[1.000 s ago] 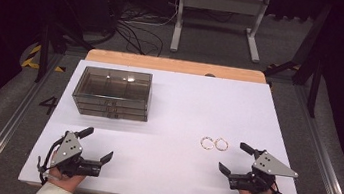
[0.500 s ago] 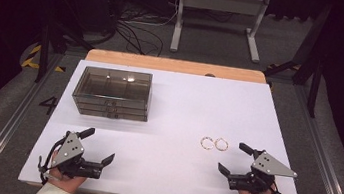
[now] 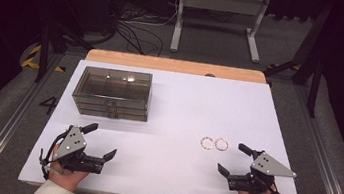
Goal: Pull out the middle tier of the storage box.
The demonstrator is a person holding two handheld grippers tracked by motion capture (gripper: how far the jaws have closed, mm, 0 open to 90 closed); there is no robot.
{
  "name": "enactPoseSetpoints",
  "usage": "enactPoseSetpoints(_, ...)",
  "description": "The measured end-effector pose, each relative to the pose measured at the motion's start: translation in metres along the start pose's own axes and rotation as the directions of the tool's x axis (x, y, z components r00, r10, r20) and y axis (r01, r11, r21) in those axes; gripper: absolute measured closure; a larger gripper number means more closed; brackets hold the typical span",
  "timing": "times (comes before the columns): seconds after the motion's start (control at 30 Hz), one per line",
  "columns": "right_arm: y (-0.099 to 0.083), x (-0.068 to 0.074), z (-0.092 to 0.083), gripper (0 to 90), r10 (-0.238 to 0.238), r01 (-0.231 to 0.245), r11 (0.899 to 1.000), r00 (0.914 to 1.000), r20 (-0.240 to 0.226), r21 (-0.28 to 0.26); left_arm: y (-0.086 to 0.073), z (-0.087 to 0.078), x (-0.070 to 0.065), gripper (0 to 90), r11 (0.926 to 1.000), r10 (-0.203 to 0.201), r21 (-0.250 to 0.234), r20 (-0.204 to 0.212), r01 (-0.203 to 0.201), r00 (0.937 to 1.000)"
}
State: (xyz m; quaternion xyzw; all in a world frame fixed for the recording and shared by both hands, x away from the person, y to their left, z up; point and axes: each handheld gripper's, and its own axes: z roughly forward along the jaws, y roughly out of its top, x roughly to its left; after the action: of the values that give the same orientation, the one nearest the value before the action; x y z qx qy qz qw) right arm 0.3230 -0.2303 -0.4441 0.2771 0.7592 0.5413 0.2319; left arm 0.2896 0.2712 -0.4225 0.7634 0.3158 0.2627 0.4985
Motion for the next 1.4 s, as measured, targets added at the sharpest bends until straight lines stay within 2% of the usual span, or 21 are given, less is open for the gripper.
enactPoseSetpoints(0.5,-0.001,0.001,-0.003,3.4,0.003,-0.004,1.000,0.9999,0.012,0.004,0.021,0.006,0.011,3.3,0.9998,0.019,0.000,0.005,-0.019,0.9998)
enactPoseSetpoints(1.4,-0.002,0.002,-0.002,3.5,-0.004,0.004,1.000,1.0000,0.004,0.011,0.038,0.012,0.028,4.0,0.9986,0.051,0.012,-0.004,-0.051,0.9987)
